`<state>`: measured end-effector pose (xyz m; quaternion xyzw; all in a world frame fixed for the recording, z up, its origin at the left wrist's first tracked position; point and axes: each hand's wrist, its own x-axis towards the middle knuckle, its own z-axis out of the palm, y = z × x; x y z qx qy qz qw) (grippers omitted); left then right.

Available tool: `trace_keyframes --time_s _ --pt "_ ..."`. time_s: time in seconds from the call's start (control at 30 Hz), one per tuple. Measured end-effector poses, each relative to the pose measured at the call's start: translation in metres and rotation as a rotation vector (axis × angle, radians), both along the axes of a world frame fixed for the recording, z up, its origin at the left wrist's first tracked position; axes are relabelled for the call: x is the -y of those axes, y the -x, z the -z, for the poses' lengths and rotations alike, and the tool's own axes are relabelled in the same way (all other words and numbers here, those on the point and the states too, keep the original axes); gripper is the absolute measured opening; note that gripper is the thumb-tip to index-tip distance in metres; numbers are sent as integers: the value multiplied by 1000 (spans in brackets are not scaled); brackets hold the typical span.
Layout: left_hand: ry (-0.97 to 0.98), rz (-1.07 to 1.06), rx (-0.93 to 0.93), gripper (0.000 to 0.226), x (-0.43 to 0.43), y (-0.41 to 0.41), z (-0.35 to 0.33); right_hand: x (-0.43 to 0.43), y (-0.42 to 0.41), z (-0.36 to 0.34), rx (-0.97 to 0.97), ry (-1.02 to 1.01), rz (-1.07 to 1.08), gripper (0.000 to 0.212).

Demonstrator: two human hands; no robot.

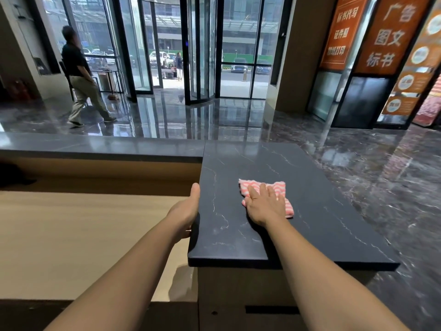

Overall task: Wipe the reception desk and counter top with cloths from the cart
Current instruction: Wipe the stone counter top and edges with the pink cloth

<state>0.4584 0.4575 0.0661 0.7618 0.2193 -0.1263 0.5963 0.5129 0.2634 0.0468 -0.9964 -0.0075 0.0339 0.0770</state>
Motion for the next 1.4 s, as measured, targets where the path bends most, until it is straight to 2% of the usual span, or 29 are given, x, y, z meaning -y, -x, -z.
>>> trace_keyframes --time_s 0.33,0.6,0.77,1.03,1.27,1.4 --pt "-64 -50 27 83 5 9 2 -98 65 4 21 -26 -330 55" --pt "-105 -23 -17 86 9 25 3 -71 71 6 28 -28 -477 51" --pt "-221 -11 -65 88 16 26 -2 -22 62 4 15 -16 -392 53" --pt "-265 -18 -122 103 21 21 0 82 48 2 -5 12 -110 54" --pt "-255 -23 -125 102 21 29 -1 45 65 2 18 -21 33 51" --pt "-212 -24 -99 102 20 34 1 -11 89 3 66 -44 -27 52"
